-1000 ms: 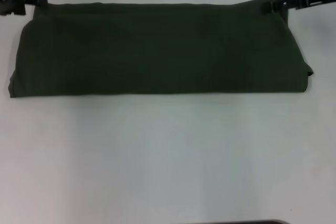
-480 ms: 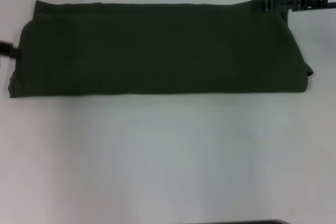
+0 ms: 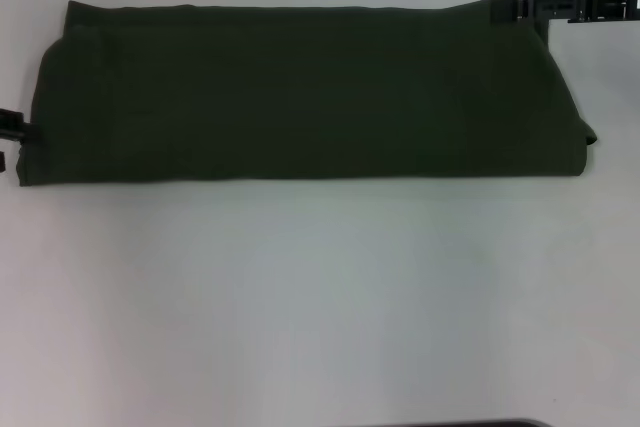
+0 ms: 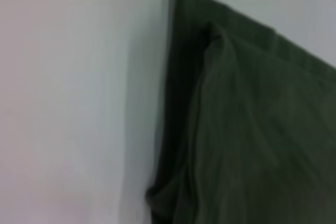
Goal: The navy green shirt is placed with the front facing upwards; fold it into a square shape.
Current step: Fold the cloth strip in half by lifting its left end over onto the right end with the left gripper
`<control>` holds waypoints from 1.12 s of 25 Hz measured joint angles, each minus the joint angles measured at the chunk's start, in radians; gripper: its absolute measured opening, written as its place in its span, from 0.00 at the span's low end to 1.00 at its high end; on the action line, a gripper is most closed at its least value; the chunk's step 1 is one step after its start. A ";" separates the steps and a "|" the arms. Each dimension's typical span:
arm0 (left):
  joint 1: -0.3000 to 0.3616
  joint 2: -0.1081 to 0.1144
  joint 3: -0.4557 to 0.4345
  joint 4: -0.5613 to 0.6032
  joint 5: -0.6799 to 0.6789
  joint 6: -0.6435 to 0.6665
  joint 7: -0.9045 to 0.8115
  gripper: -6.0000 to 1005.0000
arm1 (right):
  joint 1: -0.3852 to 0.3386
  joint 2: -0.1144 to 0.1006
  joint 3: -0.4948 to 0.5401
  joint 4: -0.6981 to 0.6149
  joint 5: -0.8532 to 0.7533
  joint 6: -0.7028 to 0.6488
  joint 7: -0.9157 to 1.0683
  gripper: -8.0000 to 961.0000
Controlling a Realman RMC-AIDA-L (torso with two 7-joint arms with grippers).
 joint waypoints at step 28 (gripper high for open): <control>-0.079 -0.070 0.098 -0.088 0.091 -0.194 0.008 0.77 | -0.010 -0.006 0.010 0.009 0.004 -0.014 0.025 0.98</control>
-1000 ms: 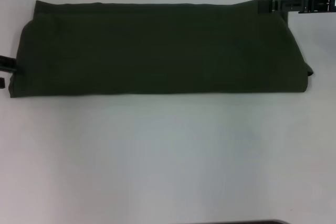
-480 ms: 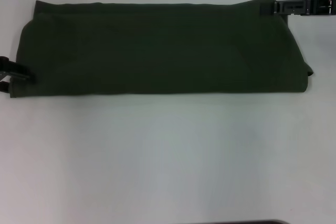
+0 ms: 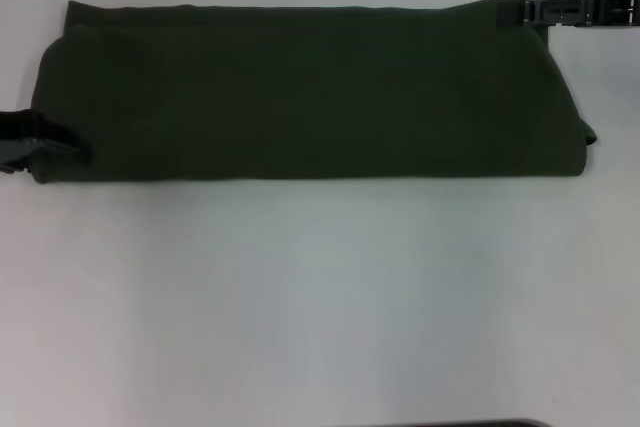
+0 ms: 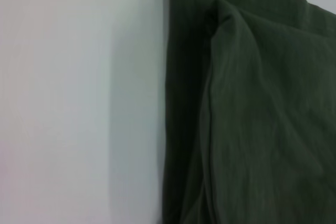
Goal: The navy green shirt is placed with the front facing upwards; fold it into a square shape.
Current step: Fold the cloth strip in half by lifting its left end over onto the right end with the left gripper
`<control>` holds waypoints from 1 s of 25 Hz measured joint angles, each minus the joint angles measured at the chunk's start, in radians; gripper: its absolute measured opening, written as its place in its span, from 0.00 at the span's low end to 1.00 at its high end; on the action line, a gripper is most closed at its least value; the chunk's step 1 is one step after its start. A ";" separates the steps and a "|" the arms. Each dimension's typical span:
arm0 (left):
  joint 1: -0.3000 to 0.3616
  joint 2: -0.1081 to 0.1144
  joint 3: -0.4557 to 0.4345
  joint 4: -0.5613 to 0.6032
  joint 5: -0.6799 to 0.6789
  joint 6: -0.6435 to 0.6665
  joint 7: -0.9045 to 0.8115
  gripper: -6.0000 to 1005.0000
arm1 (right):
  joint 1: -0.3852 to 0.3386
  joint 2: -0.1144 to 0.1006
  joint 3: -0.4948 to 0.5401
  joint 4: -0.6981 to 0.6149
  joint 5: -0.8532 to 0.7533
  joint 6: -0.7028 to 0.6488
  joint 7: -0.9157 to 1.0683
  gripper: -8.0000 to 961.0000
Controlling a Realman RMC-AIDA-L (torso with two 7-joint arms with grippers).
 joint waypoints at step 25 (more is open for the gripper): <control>-0.005 -0.007 0.009 0.044 -0.004 0.054 0.030 0.03 | -0.004 -0.074 0.004 0.003 -0.326 -0.152 0.185 0.98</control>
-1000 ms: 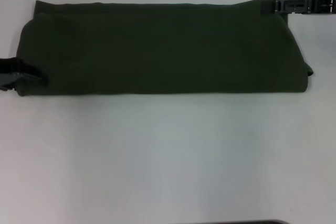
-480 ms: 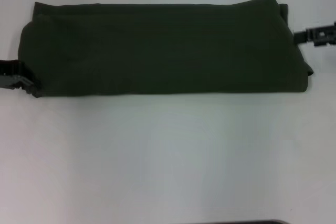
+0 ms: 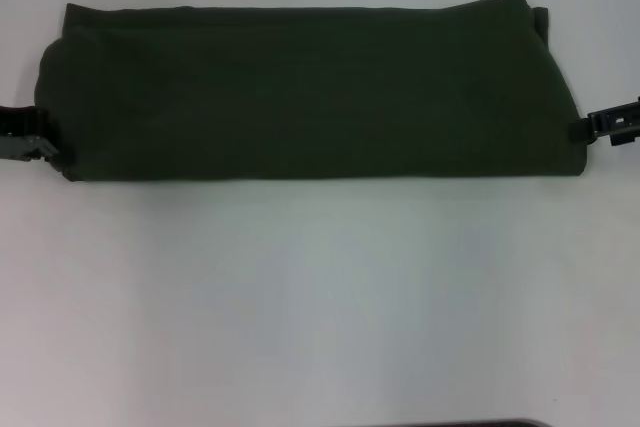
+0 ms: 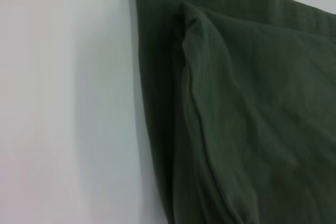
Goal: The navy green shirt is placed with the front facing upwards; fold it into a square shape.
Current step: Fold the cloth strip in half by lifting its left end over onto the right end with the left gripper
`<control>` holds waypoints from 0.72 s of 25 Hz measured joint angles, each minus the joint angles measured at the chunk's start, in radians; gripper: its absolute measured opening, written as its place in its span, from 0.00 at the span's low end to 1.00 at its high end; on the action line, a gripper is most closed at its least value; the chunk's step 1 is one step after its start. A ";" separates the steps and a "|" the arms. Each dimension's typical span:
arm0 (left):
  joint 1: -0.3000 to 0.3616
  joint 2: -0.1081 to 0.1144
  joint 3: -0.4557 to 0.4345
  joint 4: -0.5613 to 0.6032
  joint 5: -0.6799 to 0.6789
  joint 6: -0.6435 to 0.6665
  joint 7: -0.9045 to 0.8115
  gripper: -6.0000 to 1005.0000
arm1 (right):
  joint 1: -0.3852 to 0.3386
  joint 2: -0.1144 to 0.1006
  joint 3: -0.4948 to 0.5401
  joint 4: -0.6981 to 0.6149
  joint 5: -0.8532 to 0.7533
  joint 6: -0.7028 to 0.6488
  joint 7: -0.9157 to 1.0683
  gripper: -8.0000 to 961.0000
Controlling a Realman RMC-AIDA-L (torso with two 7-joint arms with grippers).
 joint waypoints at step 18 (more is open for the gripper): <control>-0.008 -0.008 -0.001 -0.007 0.000 0.001 -0.003 0.03 | 0.048 0.023 -0.015 0.157 -0.003 0.118 -0.030 0.97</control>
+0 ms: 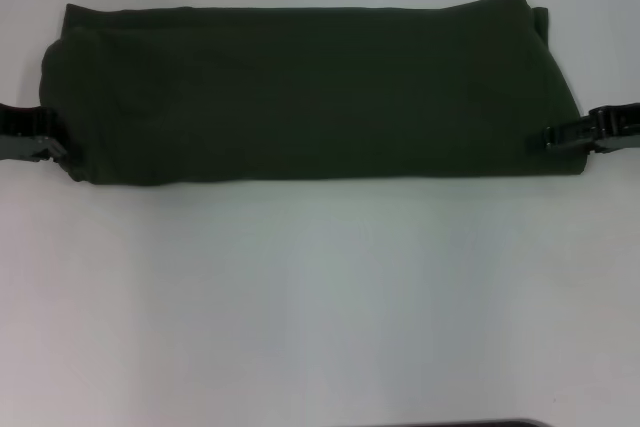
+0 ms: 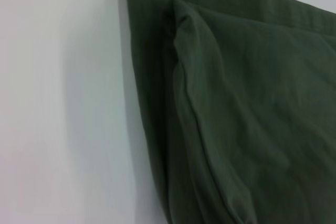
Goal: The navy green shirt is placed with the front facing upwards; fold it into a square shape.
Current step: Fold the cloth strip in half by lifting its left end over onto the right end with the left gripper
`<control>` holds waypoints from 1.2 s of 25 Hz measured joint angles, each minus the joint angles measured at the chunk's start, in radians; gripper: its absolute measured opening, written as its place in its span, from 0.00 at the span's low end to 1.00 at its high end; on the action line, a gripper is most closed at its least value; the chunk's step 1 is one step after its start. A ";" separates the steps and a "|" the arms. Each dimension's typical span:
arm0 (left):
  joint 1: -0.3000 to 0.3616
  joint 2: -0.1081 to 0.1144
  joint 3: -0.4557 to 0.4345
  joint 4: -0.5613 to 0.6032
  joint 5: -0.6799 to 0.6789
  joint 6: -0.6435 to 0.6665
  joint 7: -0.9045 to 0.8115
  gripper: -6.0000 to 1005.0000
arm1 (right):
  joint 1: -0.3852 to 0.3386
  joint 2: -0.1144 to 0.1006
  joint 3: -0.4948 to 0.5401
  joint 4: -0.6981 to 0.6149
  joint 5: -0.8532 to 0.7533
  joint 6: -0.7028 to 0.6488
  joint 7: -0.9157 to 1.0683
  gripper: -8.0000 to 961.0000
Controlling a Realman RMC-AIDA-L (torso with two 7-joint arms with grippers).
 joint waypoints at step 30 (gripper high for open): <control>-0.001 0.006 0.008 0.002 0.001 0.099 0.046 0.03 | 0.020 0.007 -0.048 -0.012 -0.067 -0.022 0.007 0.13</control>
